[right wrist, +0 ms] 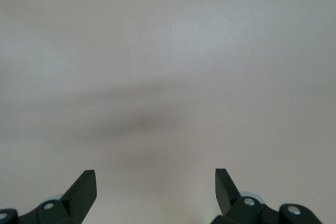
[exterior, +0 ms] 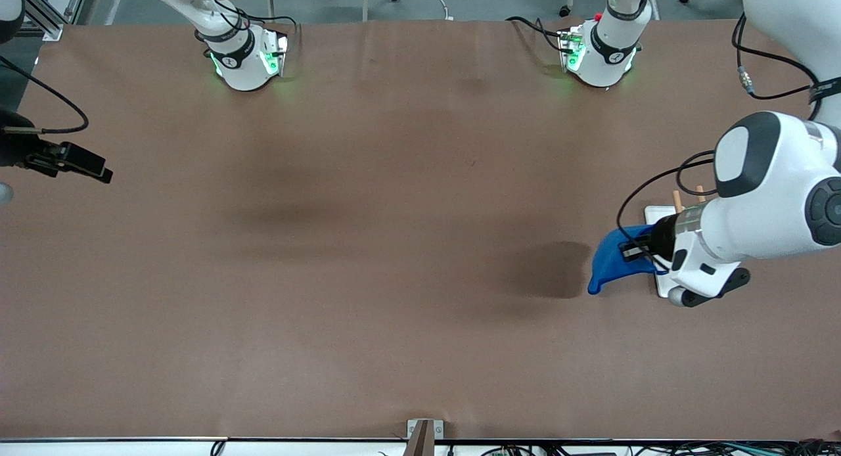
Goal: Right arm passes towel to left arm to hang
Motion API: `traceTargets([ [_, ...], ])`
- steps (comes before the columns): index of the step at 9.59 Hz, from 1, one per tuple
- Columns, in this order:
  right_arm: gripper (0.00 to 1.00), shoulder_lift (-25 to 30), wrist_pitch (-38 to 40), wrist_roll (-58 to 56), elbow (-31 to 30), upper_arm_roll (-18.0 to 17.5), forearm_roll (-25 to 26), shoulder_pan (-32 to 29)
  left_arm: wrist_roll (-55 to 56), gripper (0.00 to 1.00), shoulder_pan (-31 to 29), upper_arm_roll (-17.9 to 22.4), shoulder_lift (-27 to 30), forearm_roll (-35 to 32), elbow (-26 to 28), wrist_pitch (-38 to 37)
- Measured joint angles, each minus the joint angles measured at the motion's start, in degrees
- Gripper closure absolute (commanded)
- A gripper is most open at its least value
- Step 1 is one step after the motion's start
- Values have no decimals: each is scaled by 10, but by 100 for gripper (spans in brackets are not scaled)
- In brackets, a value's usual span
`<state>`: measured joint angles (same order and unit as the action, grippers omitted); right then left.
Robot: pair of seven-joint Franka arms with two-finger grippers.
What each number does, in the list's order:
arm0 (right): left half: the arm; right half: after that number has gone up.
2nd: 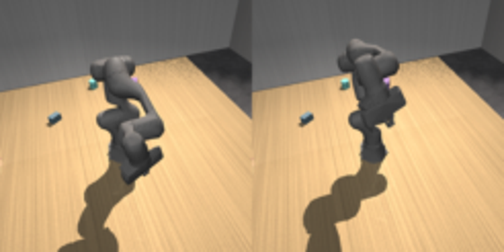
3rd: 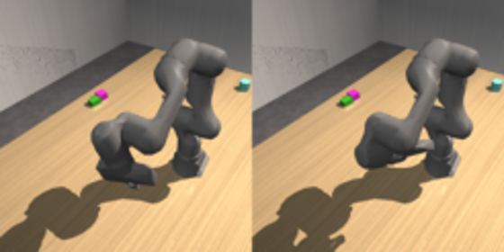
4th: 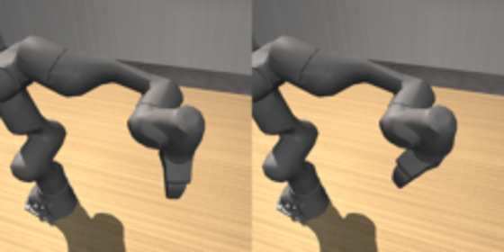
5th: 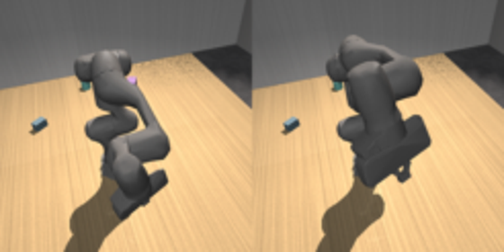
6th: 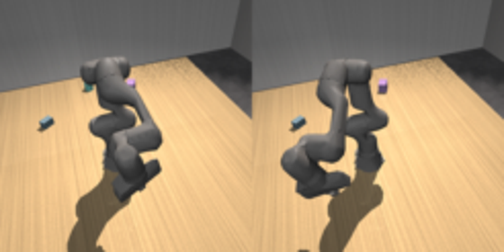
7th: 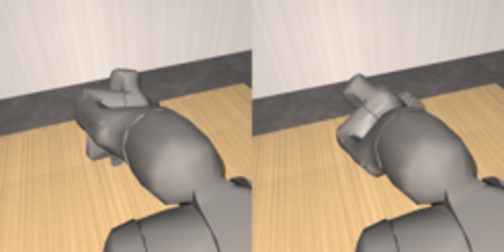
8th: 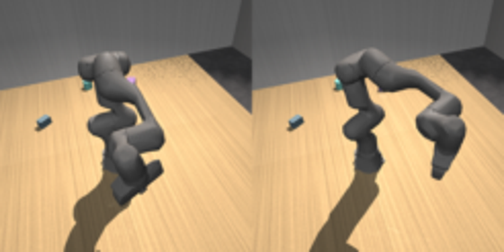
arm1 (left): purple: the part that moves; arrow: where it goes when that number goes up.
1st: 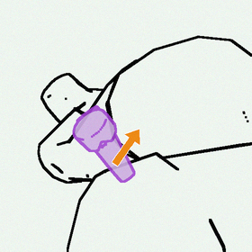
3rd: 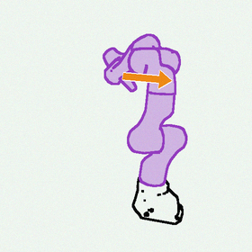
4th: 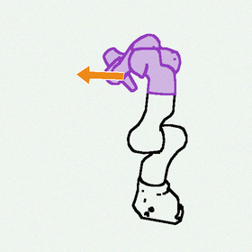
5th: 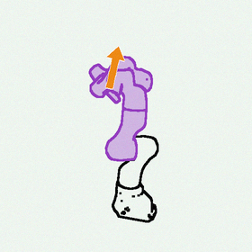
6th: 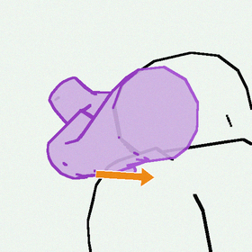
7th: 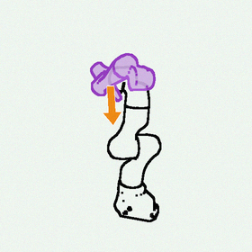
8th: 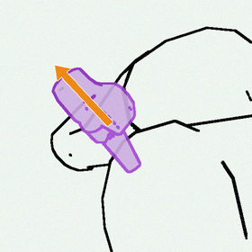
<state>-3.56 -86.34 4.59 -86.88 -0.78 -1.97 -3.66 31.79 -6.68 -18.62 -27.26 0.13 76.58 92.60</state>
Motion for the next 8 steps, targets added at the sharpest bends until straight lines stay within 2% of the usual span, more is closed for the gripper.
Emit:
traceTargets([
  [2, 0, 19, 0, -9, -25, -1, 0, -2, -31, 100, -42, 0, 3, -22, 12, -36],
  [4, 0, 34, -1, -19, -43, -3, 0, -2, -70, 100, -85, 0, 3, -24, 40, -38],
  [8, 0, 35, -20, -52, -46, -2, 0, -3, -109, 100, -117, 1, 1, -90, 65, -25],
])
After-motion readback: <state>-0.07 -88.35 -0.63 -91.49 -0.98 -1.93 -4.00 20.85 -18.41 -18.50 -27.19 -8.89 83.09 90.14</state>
